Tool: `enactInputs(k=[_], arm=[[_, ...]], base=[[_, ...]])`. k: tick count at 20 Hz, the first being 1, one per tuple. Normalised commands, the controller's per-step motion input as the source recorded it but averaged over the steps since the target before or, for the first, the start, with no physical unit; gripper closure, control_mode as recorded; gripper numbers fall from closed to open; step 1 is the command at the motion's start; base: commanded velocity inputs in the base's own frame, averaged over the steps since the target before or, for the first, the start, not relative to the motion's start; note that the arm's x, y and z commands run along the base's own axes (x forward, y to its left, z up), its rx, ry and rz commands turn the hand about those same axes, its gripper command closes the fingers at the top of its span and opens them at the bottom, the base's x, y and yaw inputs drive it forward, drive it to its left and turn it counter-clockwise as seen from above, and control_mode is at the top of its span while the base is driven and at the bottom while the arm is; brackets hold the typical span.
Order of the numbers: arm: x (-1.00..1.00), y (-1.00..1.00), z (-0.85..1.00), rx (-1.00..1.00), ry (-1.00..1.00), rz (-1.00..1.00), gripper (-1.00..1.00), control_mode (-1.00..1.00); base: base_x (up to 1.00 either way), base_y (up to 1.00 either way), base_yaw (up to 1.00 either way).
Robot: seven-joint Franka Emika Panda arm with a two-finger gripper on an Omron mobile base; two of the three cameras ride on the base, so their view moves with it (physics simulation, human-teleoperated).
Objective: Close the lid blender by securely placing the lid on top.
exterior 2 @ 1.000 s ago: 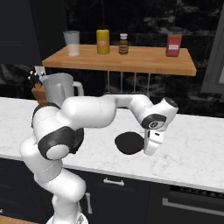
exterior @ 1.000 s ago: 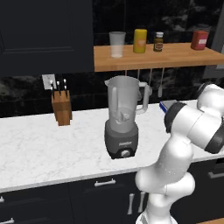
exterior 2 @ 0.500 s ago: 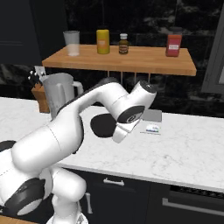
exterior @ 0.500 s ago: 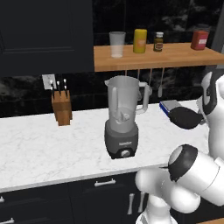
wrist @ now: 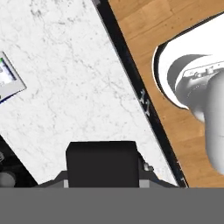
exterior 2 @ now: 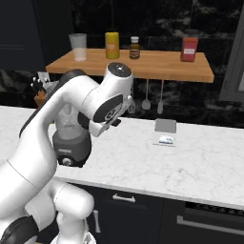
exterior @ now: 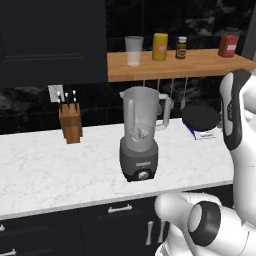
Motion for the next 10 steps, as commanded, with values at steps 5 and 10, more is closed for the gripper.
enactInputs(k=[5, 10], arm=[[0.0, 0.07, 1.0, 0.01, 0.0, 0.0, 1.0, -1.0], [0.0, 0.56, 0.86, 0.0, 0.0, 0.0, 1.0, -1.0]], base=[[0.0, 0.0, 0.0], [0.0, 0.0, 0.0]])
